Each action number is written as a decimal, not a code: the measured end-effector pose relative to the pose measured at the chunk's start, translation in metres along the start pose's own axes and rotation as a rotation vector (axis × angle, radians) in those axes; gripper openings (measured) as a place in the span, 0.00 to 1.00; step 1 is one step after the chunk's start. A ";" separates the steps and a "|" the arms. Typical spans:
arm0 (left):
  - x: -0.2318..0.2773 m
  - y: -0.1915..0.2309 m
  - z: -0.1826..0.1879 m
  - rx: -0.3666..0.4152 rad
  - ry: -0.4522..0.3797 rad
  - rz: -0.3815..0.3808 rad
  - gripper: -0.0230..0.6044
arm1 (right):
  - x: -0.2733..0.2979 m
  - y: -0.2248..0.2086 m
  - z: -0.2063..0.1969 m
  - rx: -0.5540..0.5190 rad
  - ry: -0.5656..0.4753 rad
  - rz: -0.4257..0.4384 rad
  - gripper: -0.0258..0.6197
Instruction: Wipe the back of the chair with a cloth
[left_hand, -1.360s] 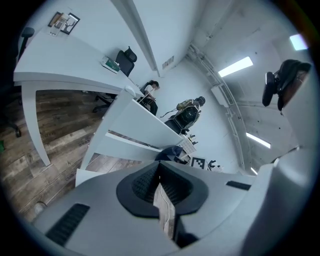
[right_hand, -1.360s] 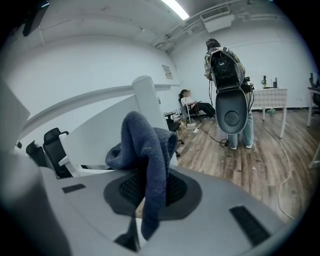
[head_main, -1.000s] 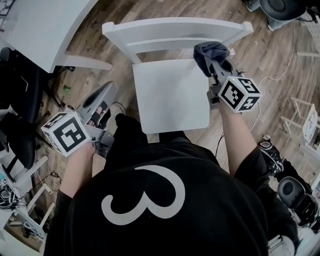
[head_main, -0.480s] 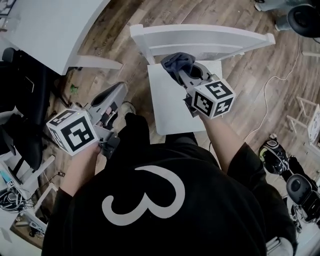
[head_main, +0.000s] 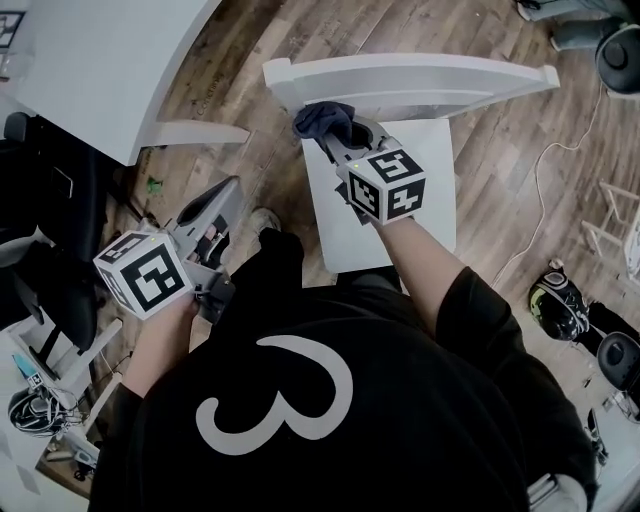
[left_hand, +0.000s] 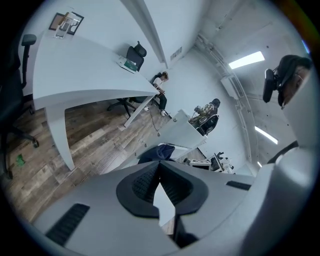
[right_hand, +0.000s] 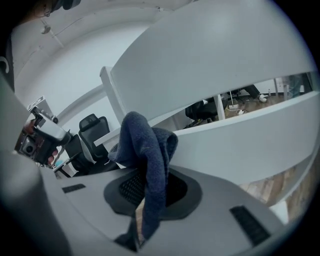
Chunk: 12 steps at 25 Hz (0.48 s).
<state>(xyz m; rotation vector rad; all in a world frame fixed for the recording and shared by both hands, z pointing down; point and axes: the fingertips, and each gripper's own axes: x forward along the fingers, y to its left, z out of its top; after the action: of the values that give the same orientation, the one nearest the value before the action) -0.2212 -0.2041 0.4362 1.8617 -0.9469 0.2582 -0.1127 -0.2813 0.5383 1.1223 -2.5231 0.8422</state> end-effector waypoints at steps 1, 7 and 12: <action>0.000 0.001 -0.001 -0.005 0.000 0.000 0.06 | 0.001 -0.001 0.000 0.000 0.001 -0.008 0.12; 0.002 -0.008 0.001 -0.006 0.013 -0.015 0.06 | 0.008 -0.001 0.002 0.003 0.001 -0.051 0.12; 0.006 -0.015 -0.001 -0.001 0.016 -0.012 0.06 | -0.001 -0.014 0.001 0.028 0.004 -0.085 0.12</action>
<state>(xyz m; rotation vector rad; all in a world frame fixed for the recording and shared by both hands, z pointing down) -0.2064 -0.2031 0.4291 1.8616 -0.9245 0.2655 -0.1019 -0.2889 0.5429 1.2259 -2.4491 0.8584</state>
